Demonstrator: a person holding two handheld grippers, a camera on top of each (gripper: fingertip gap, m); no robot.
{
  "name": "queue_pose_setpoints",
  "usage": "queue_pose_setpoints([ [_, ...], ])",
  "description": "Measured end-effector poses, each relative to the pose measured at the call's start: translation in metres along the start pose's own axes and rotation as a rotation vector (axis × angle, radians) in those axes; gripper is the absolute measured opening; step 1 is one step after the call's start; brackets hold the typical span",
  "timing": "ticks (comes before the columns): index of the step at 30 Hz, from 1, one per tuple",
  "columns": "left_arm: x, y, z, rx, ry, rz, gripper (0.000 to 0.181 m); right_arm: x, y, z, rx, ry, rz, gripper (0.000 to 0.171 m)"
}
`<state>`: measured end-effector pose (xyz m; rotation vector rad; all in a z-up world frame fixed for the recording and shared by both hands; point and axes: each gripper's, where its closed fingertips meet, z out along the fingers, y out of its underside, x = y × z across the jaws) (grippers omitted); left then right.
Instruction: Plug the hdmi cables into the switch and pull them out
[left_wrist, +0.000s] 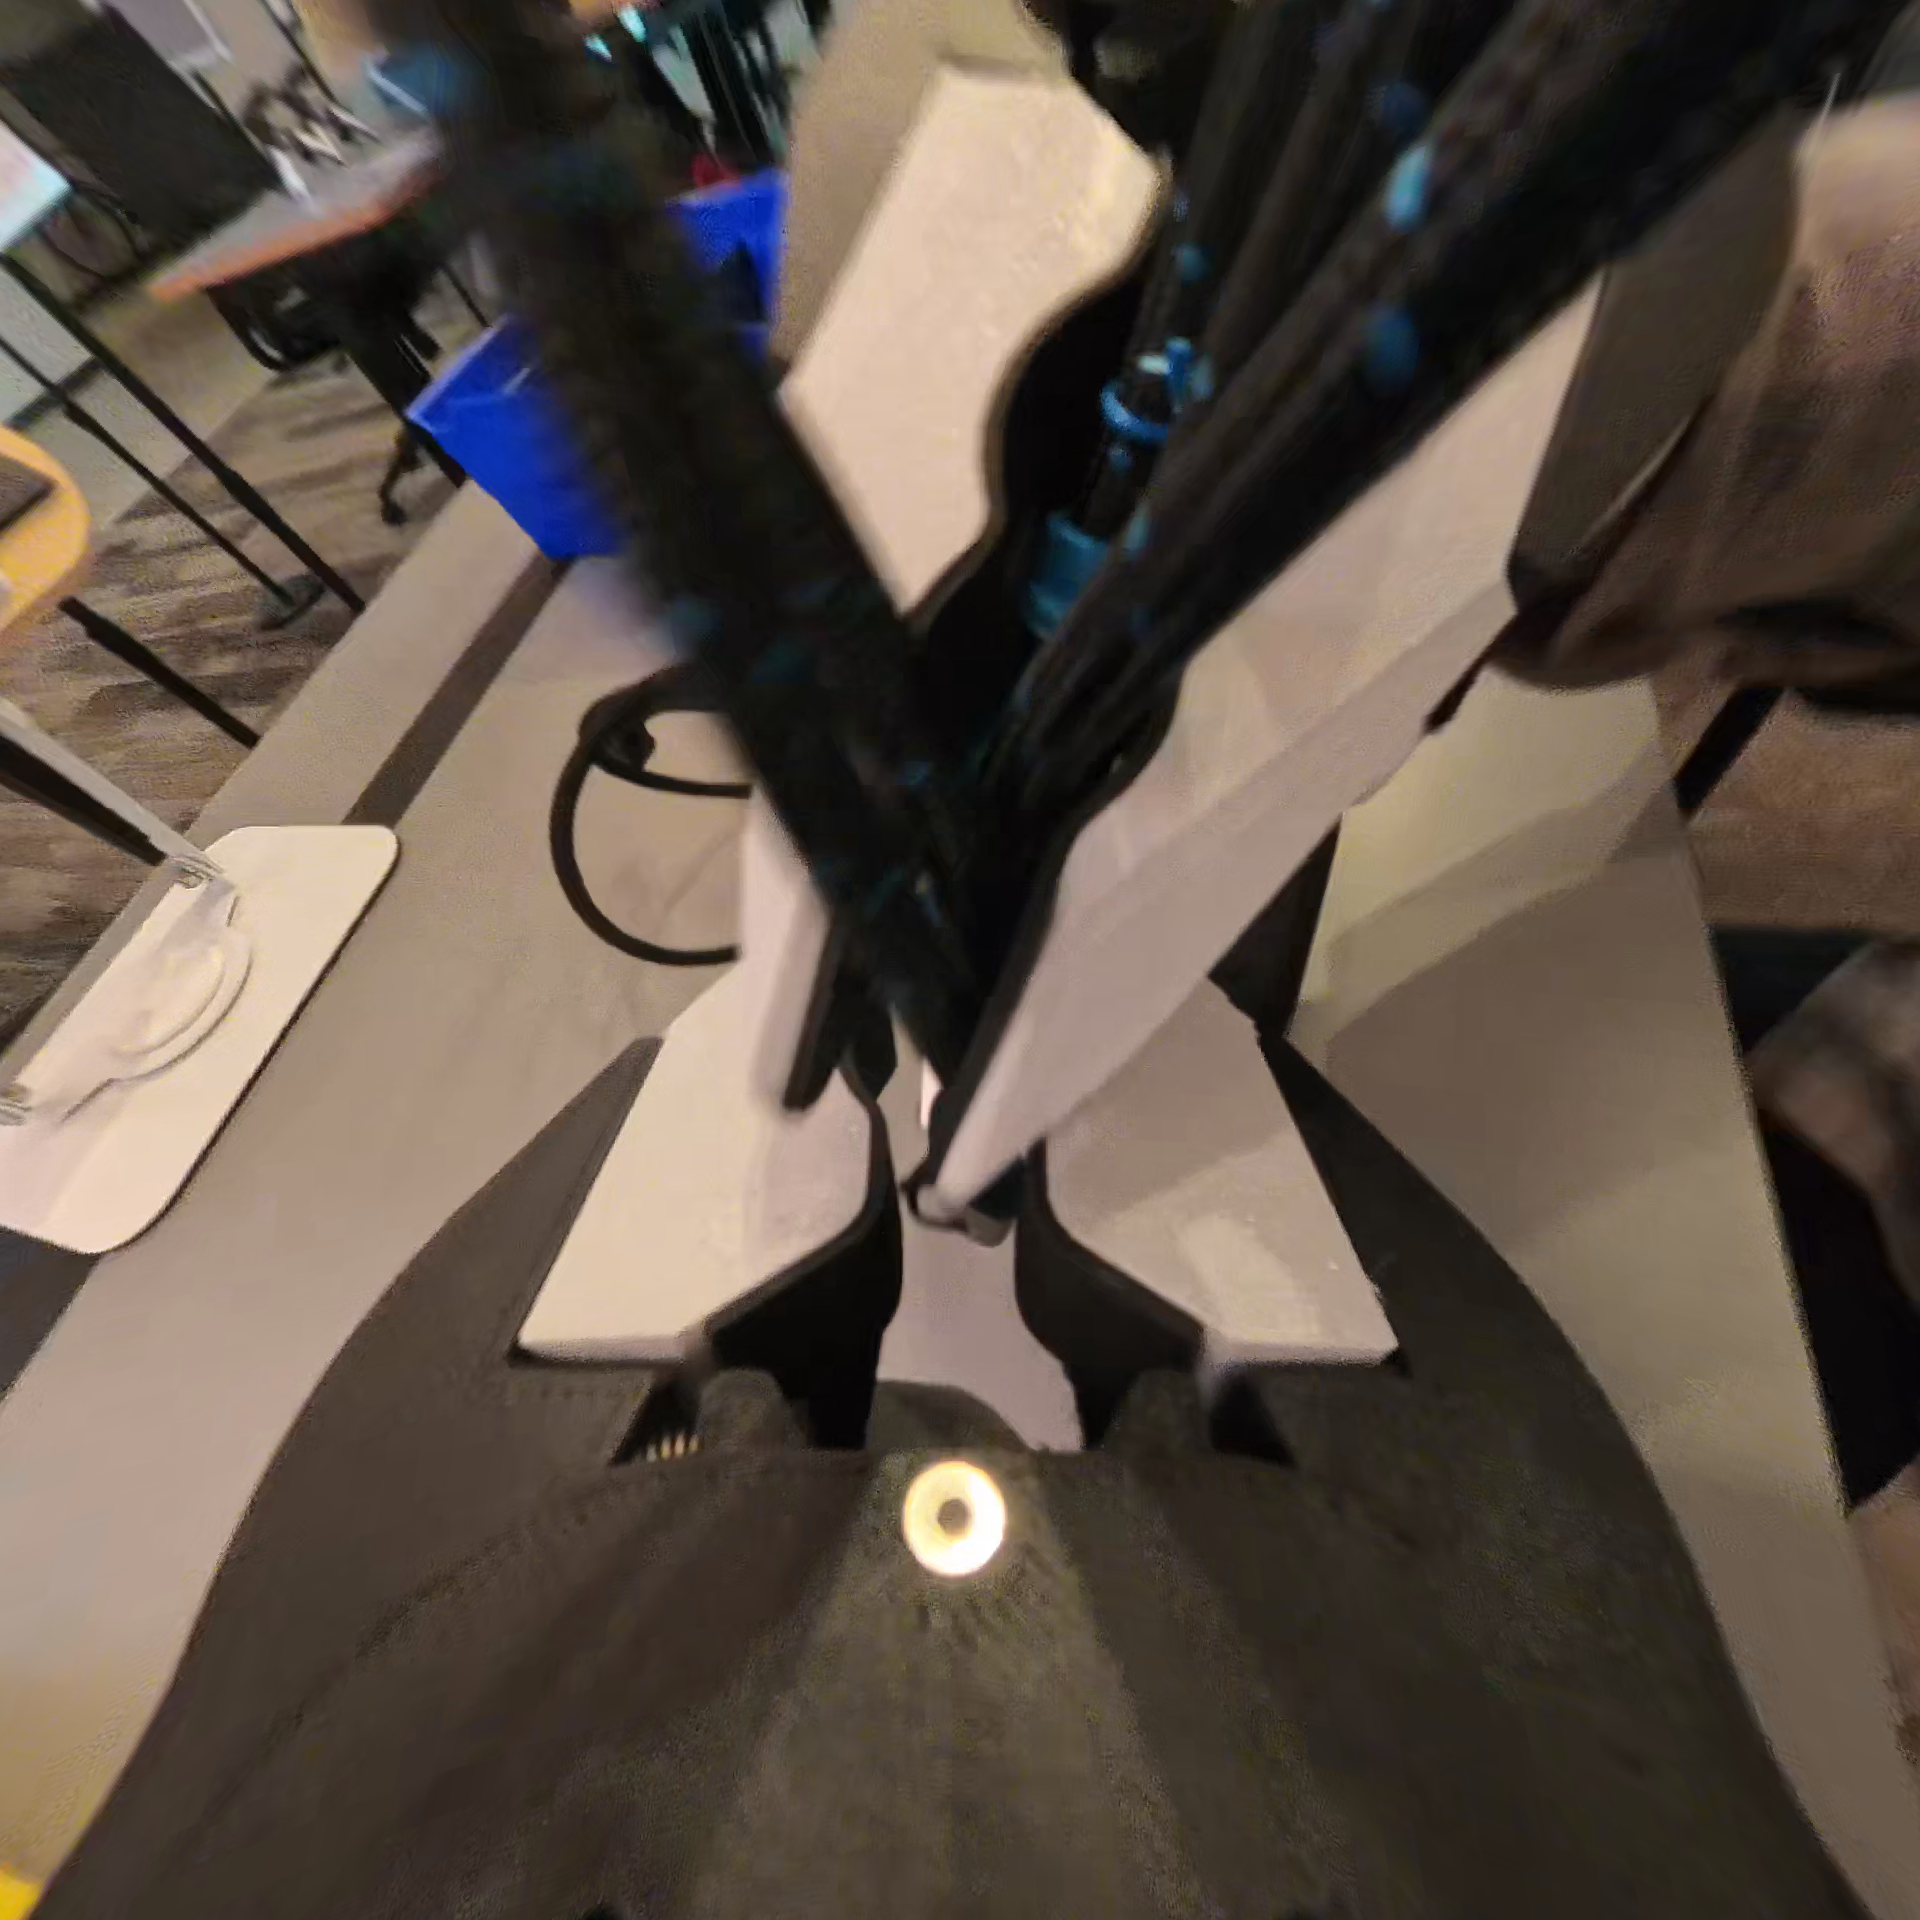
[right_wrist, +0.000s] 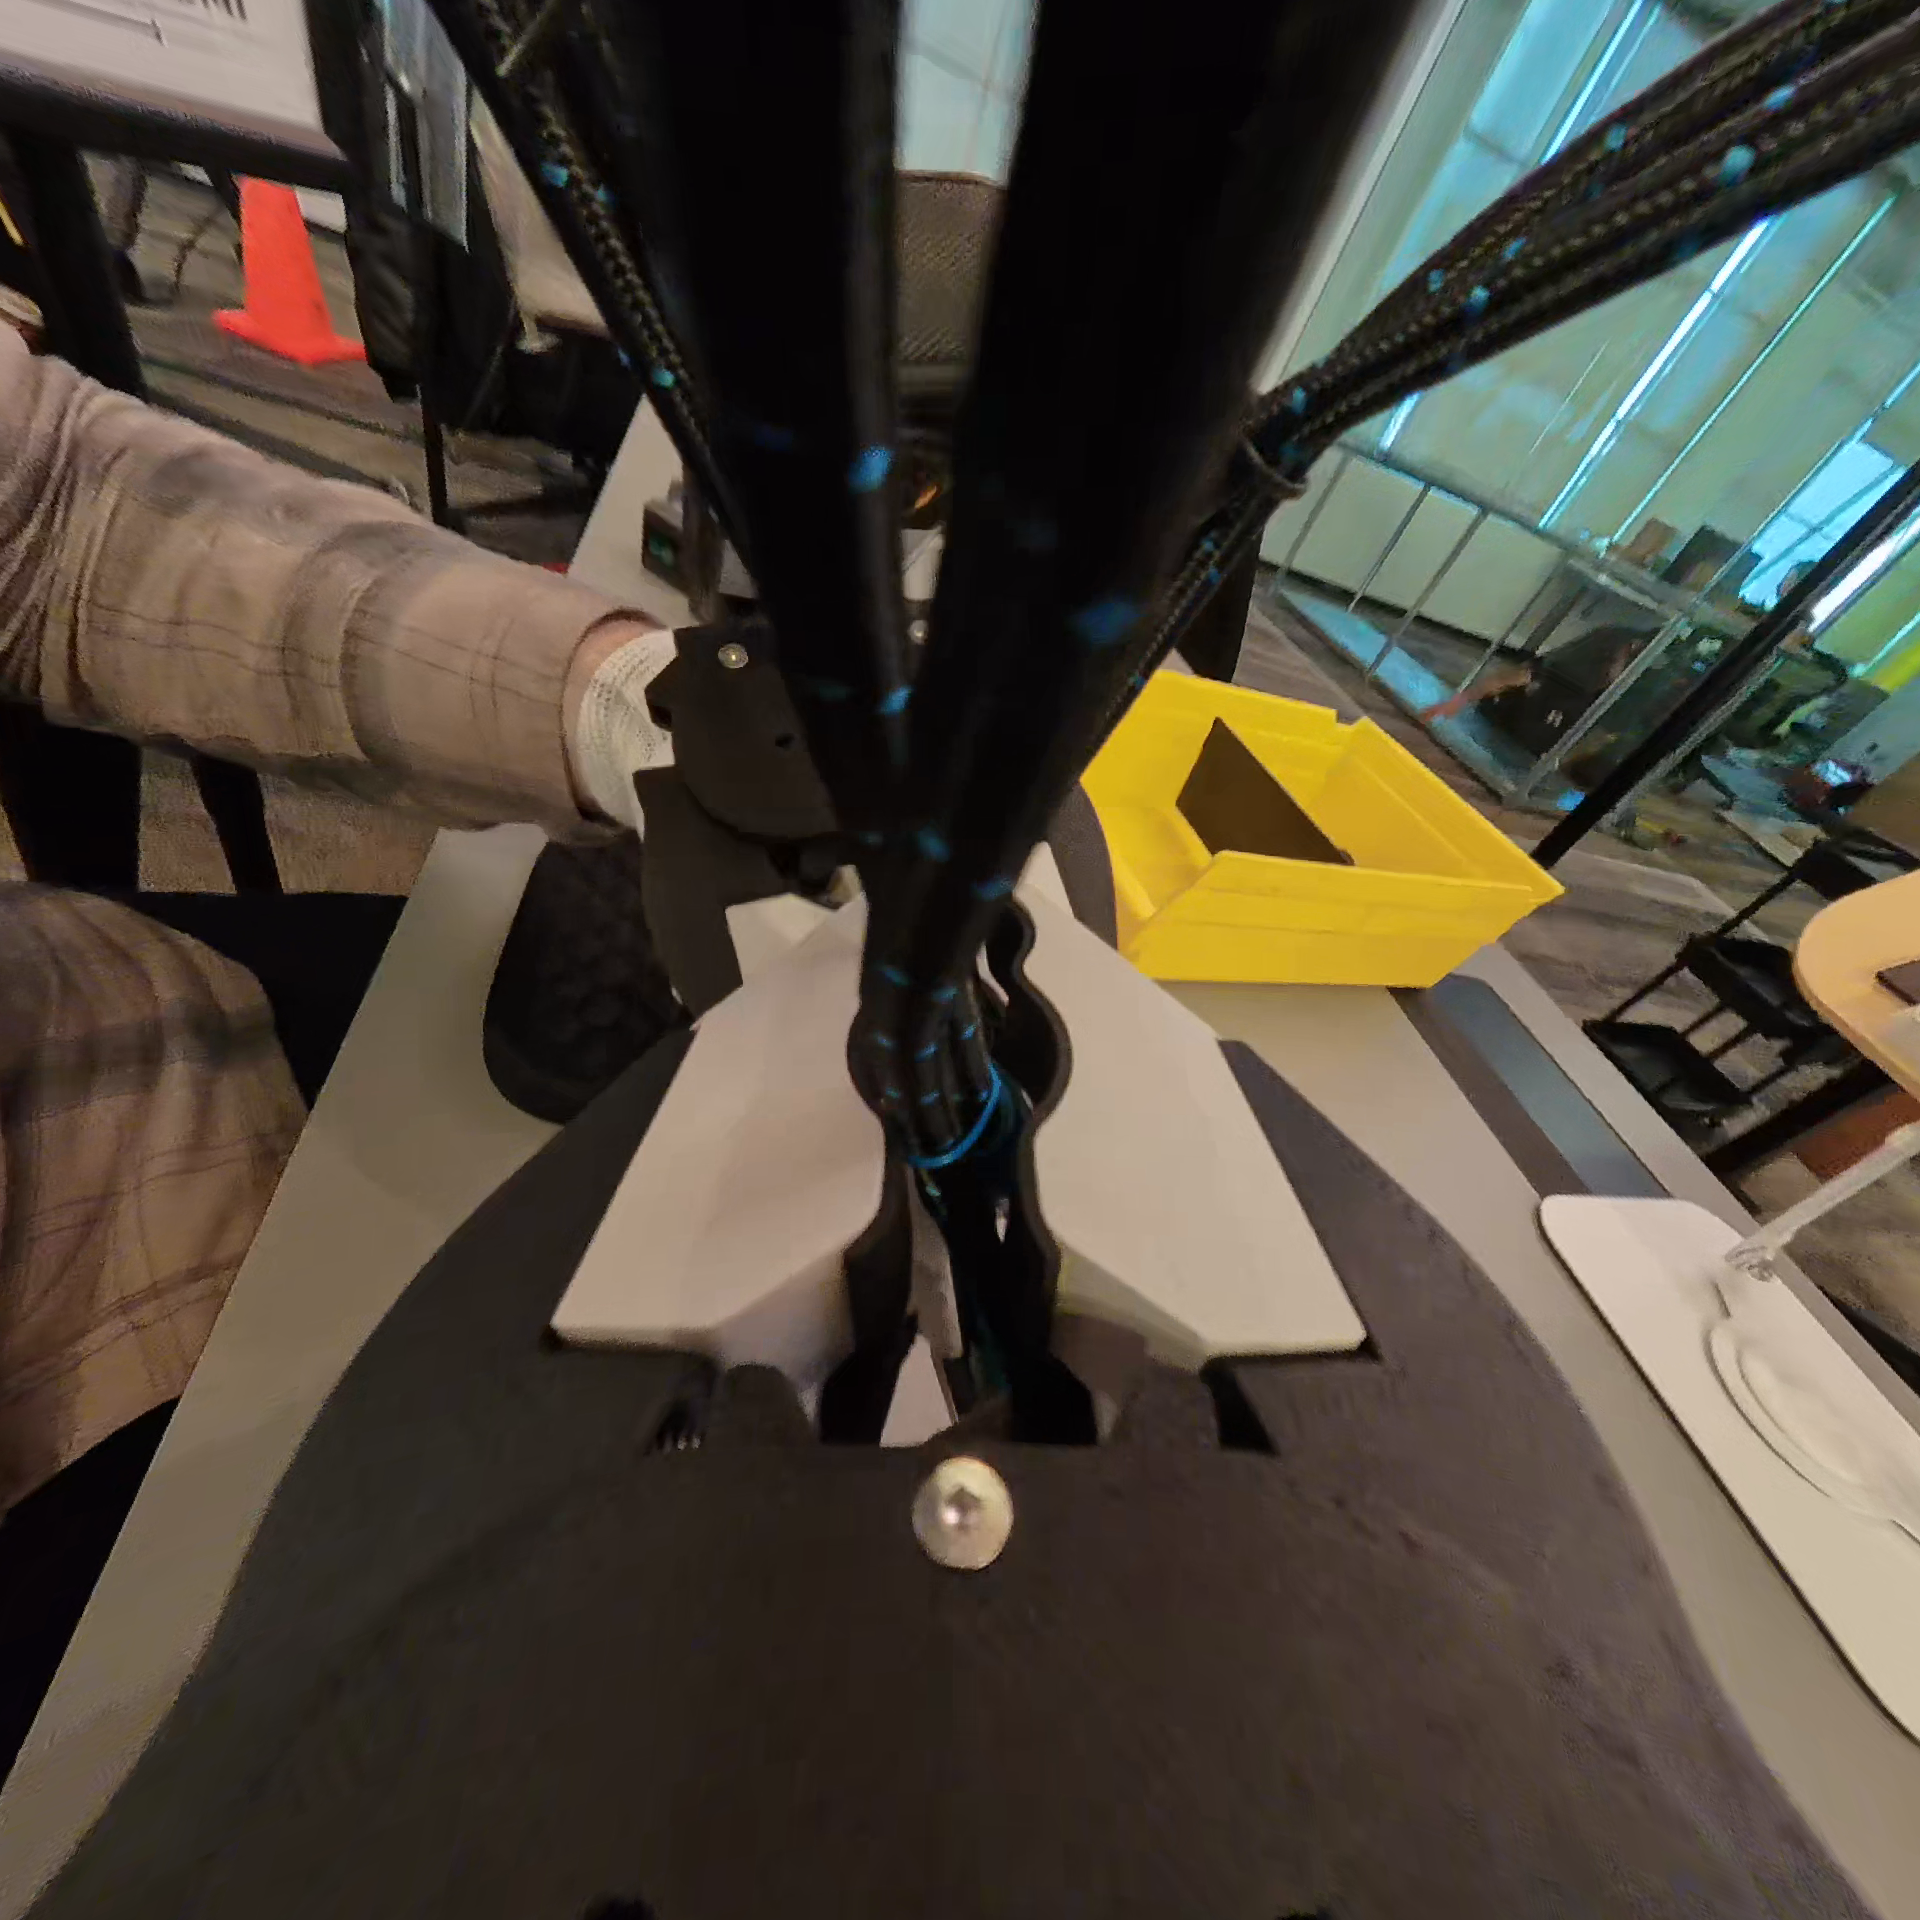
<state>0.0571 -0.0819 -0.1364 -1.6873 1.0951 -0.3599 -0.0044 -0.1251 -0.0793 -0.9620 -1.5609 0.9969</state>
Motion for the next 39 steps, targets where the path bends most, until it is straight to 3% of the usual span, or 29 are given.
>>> queue_pose_setpoints([
  [4, -0.015, -0.029, -0.022, 0.24, -0.02, -0.214, 0.031, 0.019, -0.012, -0.018, 0.103, 0.015, 0.075, 0.007],
  [10, -0.047, -0.025, -0.057, 0.374, -0.18, -0.3, 0.04, 0.057, -0.038, -0.04, 0.229, 0.107, 0.117, 0.007],
  [13, -0.063, -0.007, -0.064, 0.373, -0.258, -0.373, 0.039, 0.084, -0.053, -0.059, 0.291, 0.184, 0.137, 0.007],
  [17, -0.061, -0.003, -0.053, 0.338, -0.329, -0.285, 0.034, 0.128, -0.071, -0.096, 0.358, 0.321, 0.148, 0.007],
  [23, -0.016, -0.044, 0.03, 0.248, -0.14, -0.012, 0.032, 0.181, -0.104, -0.154, 0.493, 0.411, 0.197, 0.006],
  [29, 0.048, -0.063, 0.134, 0.188, 0.176, 0.082, 0.026, 0.223, -0.143, -0.199, 0.561, 0.476, 0.187, 0.006],
  [36, 0.07, -0.094, 0.231, 0.212, 0.217, 0.131, 0.026, 0.262, -0.2, -0.268, 0.632, 0.582, 0.087, 0.006],
  [39, 0.062, -0.098, 0.263, 0.238, 0.082, 0.184, 0.026, 0.281, -0.22, -0.298, 0.637, 0.667, 0.035, 0.006],
])
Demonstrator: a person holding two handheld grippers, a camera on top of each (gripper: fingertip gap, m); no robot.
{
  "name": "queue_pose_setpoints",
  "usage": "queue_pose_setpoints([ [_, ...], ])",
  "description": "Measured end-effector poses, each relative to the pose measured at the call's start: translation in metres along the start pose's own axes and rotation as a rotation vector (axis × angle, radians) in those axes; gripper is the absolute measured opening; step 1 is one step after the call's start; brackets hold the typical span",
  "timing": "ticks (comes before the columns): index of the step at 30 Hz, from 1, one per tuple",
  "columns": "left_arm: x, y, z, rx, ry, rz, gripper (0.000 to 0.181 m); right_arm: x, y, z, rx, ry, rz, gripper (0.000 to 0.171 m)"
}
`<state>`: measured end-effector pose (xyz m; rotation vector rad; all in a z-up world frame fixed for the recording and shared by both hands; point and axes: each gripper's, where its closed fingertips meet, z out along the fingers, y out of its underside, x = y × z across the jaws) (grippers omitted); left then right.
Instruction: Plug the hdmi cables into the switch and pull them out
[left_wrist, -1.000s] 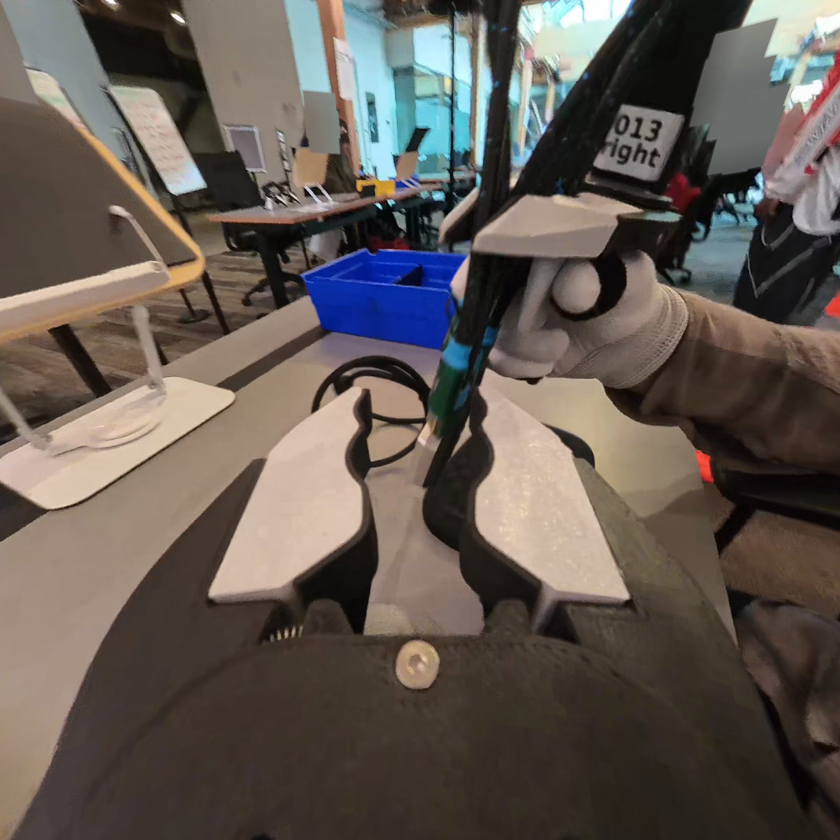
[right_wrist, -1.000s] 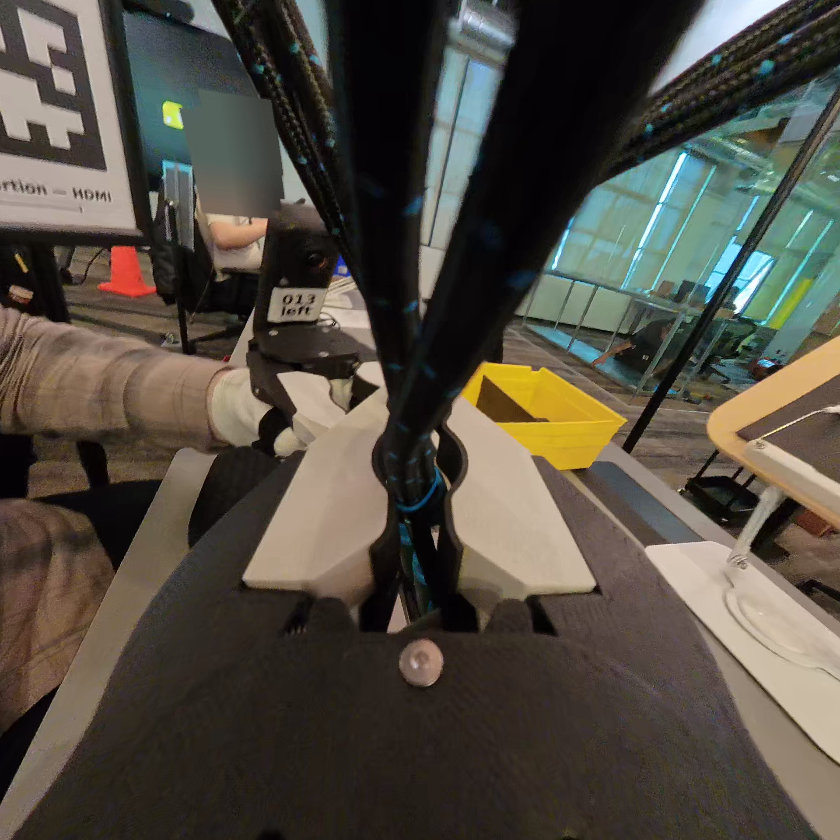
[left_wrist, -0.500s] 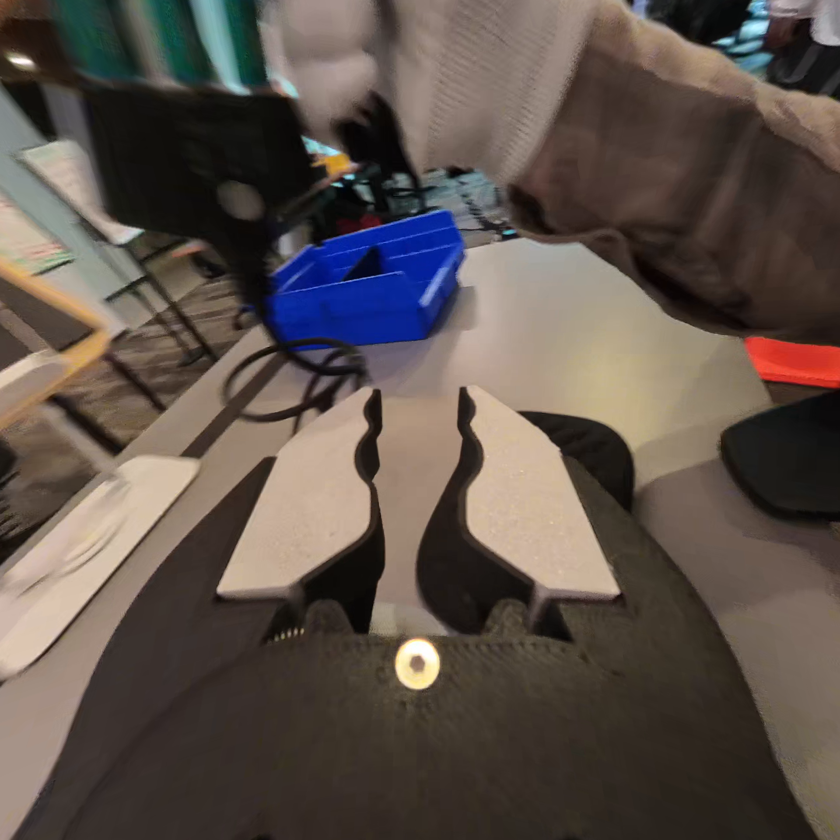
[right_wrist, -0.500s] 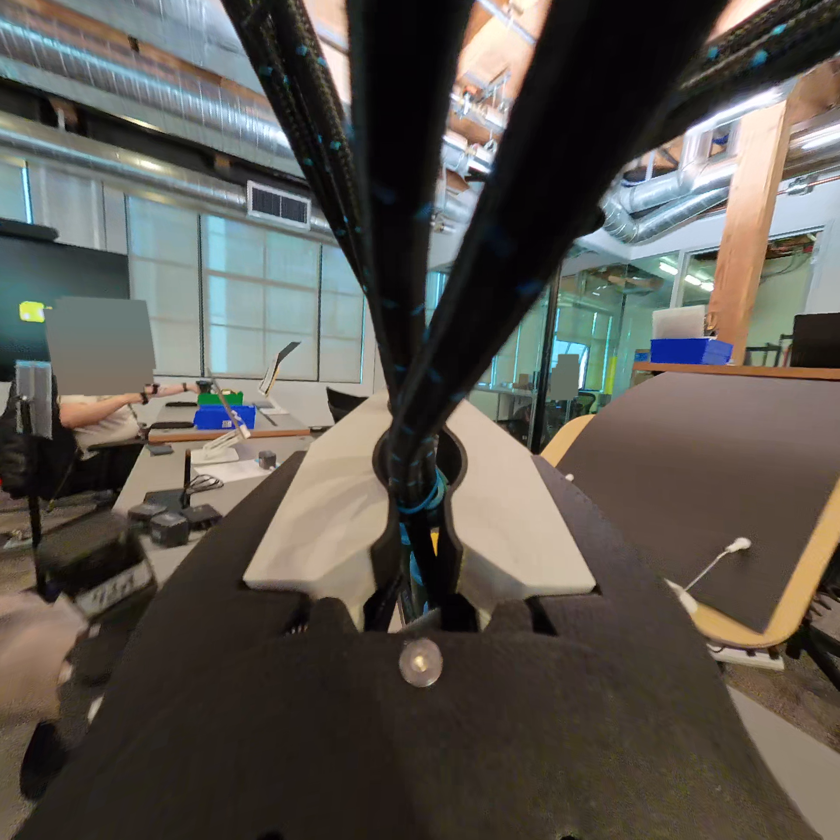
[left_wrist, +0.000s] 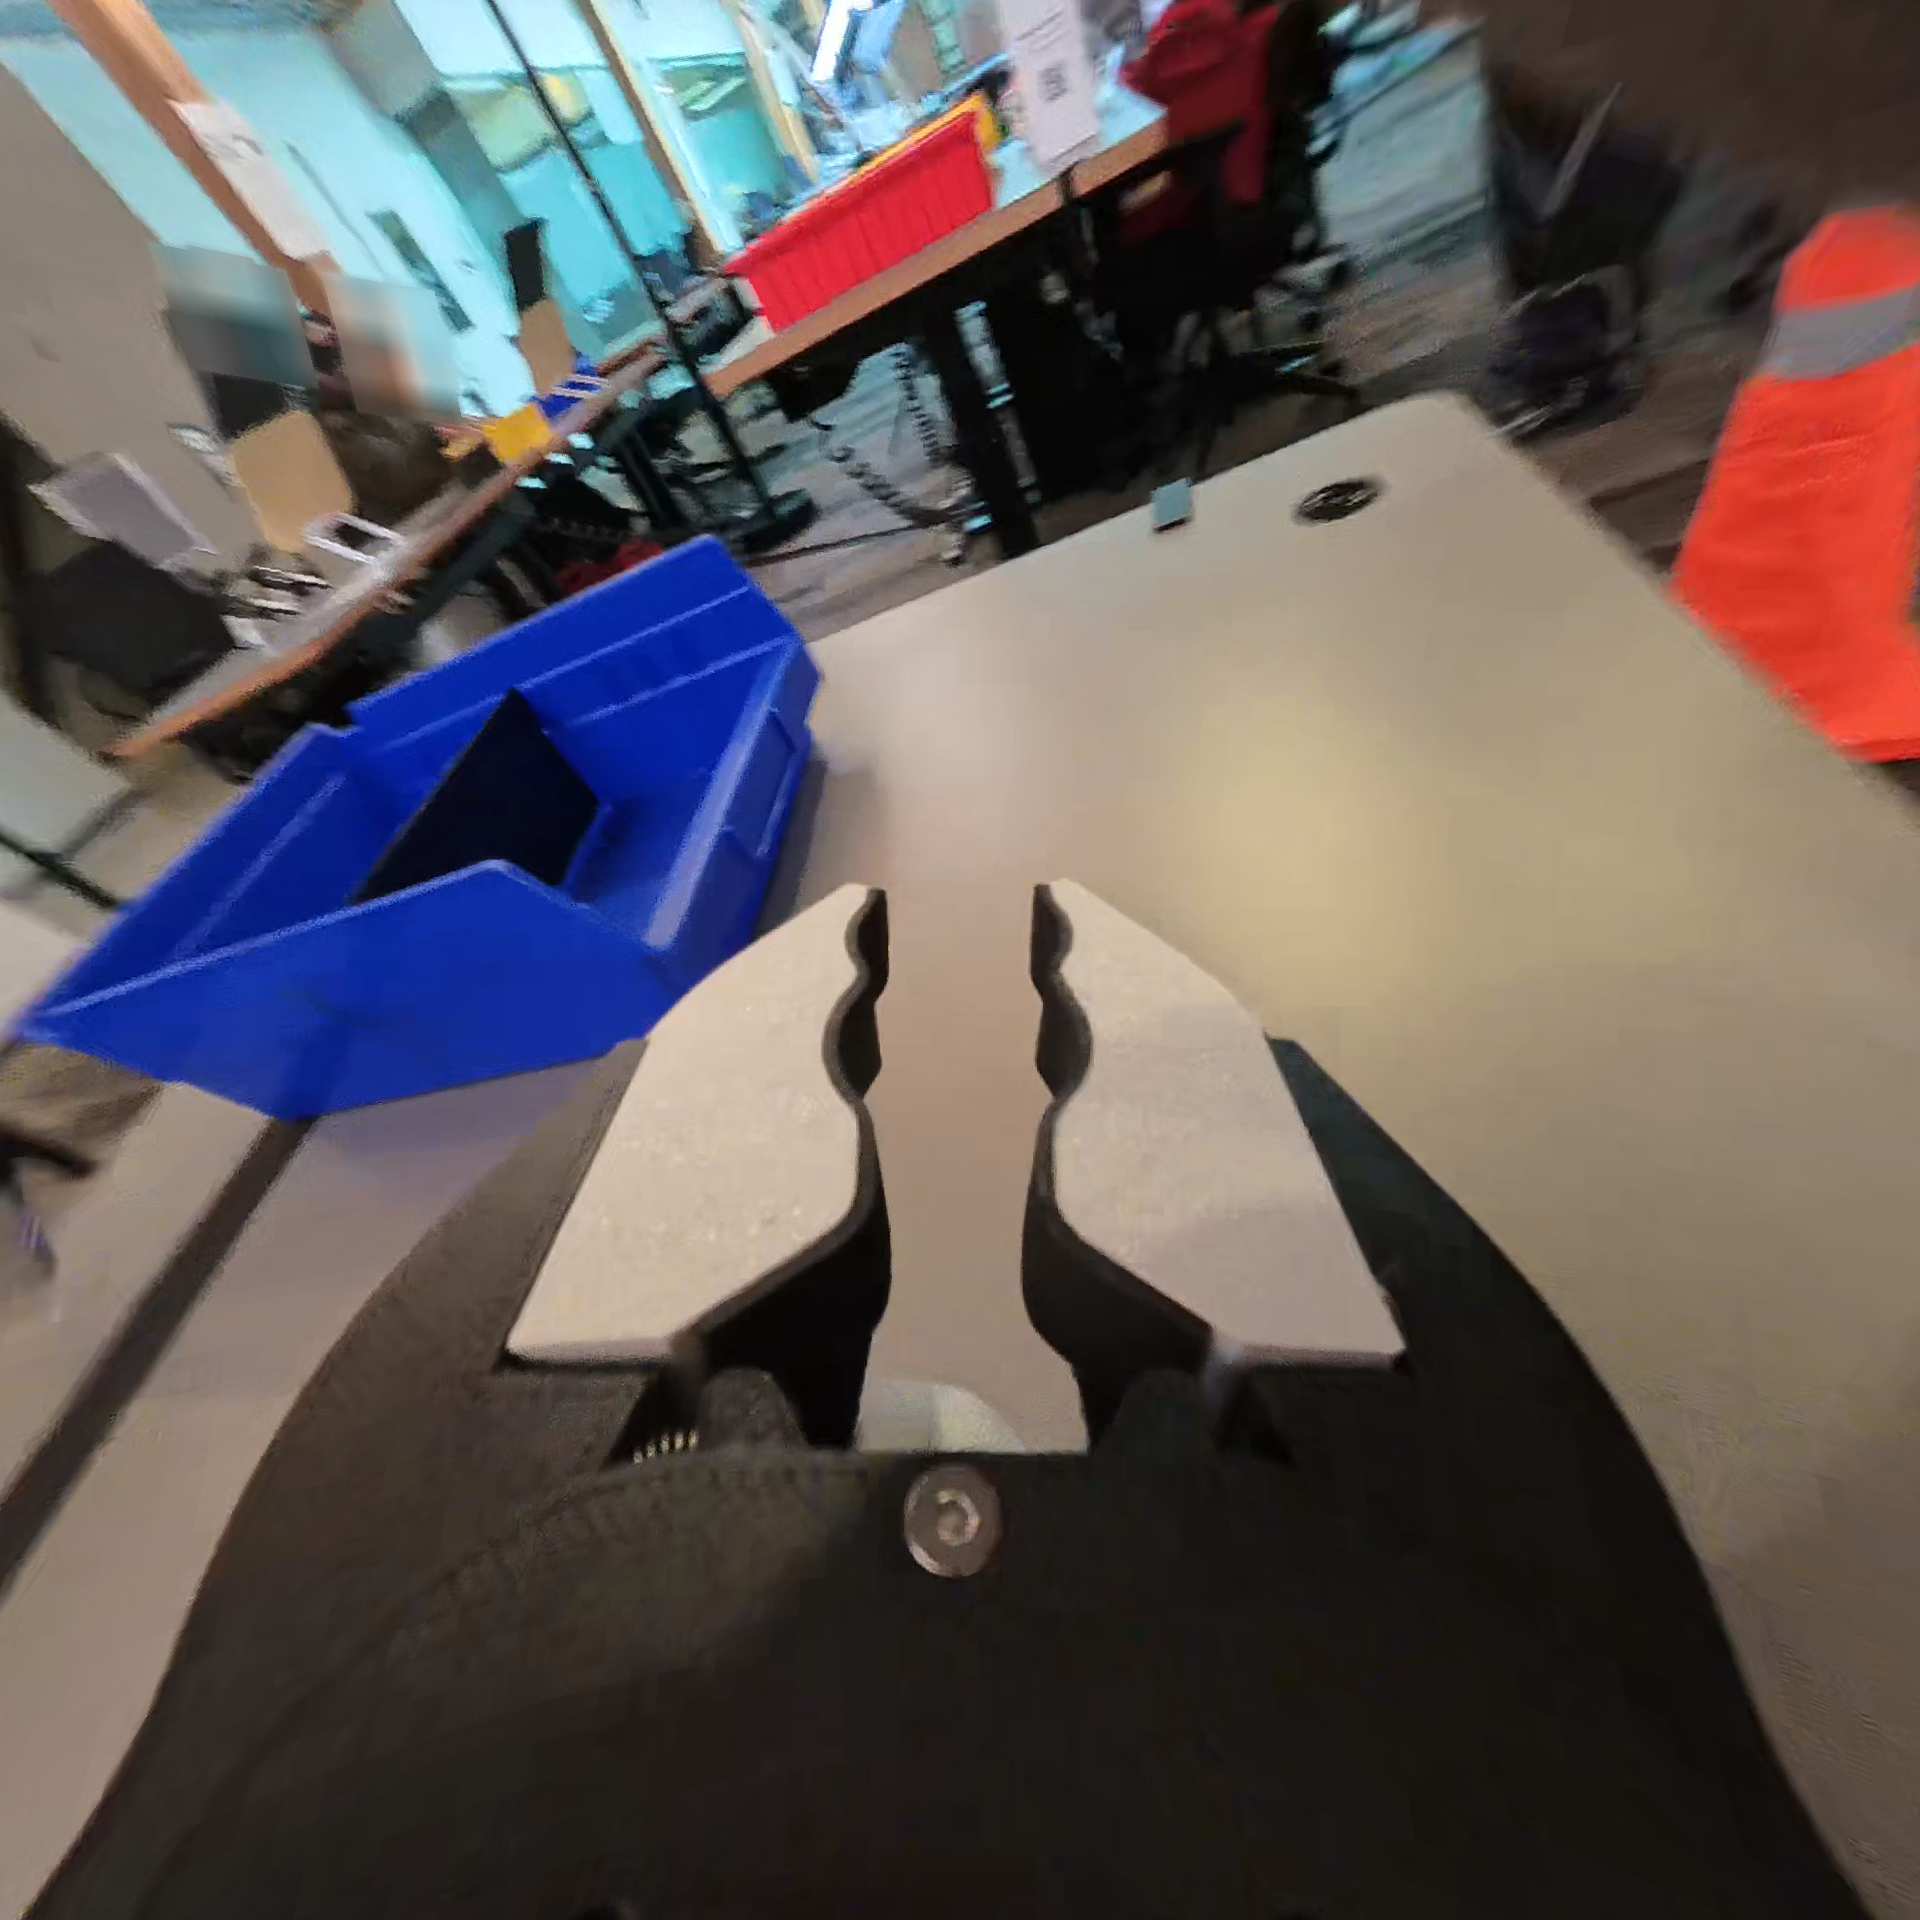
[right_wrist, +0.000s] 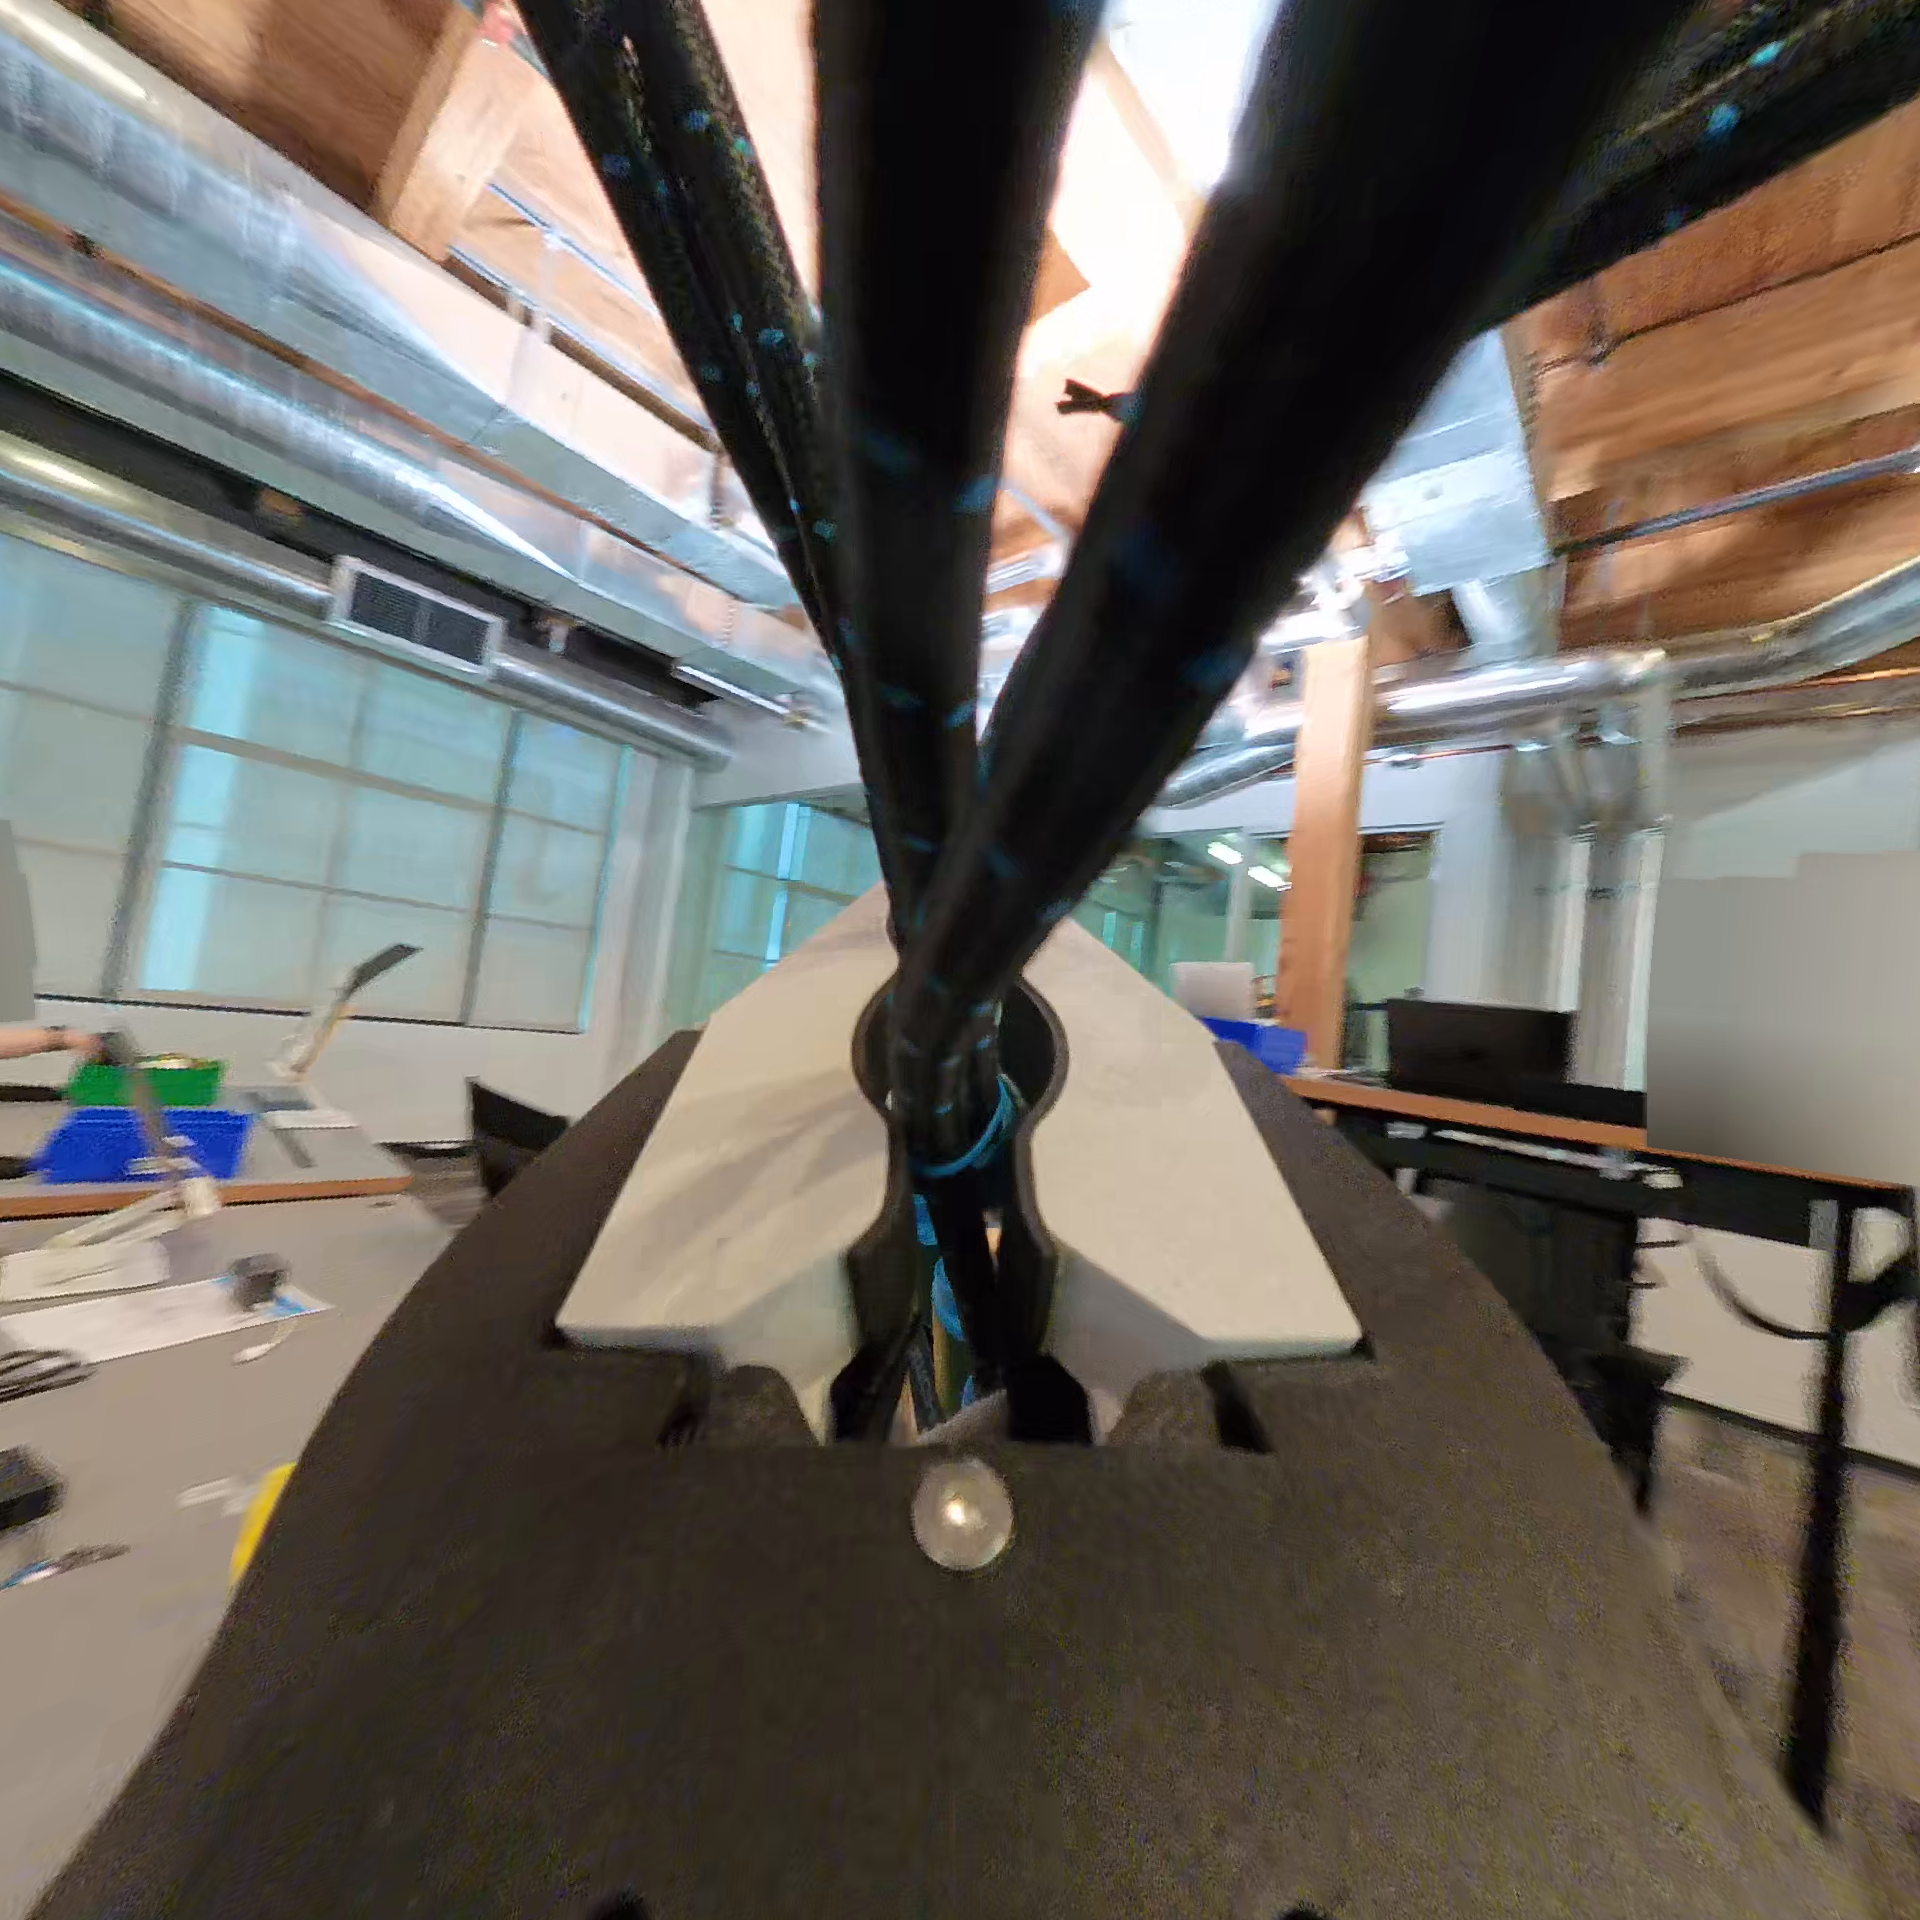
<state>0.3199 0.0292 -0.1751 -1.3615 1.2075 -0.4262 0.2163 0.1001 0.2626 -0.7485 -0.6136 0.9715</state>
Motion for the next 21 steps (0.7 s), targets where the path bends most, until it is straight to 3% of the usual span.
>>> queue_pose_setpoints([
  [5, 0.002, -0.001, 0.003, 0.009, -0.106, 0.126, 0.023, 0.063, -0.032, -0.001, 0.019, 0.135, -0.135, 0.006],
  [8, 0.005, -0.003, 0.002, 0.023, -0.133, 0.174, 0.023, 0.105, -0.022, -0.008, -0.01, 0.204, -0.183, 0.006],
  [14, 0.005, -0.002, 0.002, 0.026, -0.101, 0.14, 0.022, 0.187, 0.049, -0.049, -0.044, 0.298, -0.083, 0.006],
  [21, 0.003, 0.001, 0.003, 0.018, -0.095, 0.106, 0.022, 0.28, 0.174, -0.111, -0.242, 0.514, 0.228, 0.007],
])
